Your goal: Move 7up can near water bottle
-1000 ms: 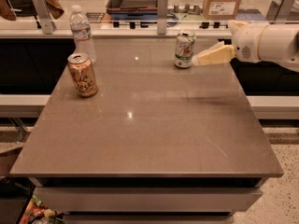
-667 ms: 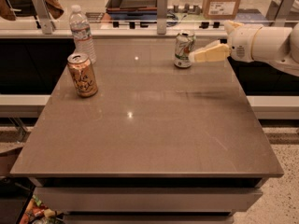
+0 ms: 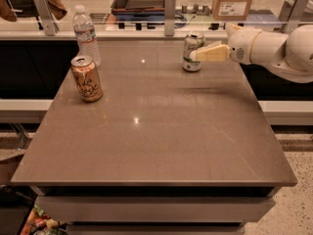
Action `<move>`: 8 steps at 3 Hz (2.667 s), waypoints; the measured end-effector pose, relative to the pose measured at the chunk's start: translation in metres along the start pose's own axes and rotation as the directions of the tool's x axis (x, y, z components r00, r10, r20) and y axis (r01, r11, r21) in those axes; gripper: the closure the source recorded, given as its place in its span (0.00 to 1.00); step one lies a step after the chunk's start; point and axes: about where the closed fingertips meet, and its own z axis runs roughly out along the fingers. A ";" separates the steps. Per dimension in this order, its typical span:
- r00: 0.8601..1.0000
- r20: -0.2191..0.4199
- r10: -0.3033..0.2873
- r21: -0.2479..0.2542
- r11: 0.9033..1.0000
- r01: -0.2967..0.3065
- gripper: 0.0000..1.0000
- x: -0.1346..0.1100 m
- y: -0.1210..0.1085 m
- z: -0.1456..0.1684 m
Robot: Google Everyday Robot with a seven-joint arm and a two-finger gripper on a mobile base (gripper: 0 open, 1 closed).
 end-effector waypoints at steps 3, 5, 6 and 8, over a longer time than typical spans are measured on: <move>0.996 0.056 0.074 -0.100 0.993 -0.068 0.00 0.017 0.019 0.062; 0.996 0.056 0.074 -0.108 0.992 -0.068 0.41 0.016 0.024 0.067; 0.996 0.057 0.075 -0.113 0.991 -0.068 0.64 0.015 0.026 0.069; 0.996 0.057 0.075 -0.122 0.990 -0.068 1.00 0.015 0.030 0.074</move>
Offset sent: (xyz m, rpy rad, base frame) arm 0.0342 0.0594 -0.0343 0.1026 0.0414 0.1117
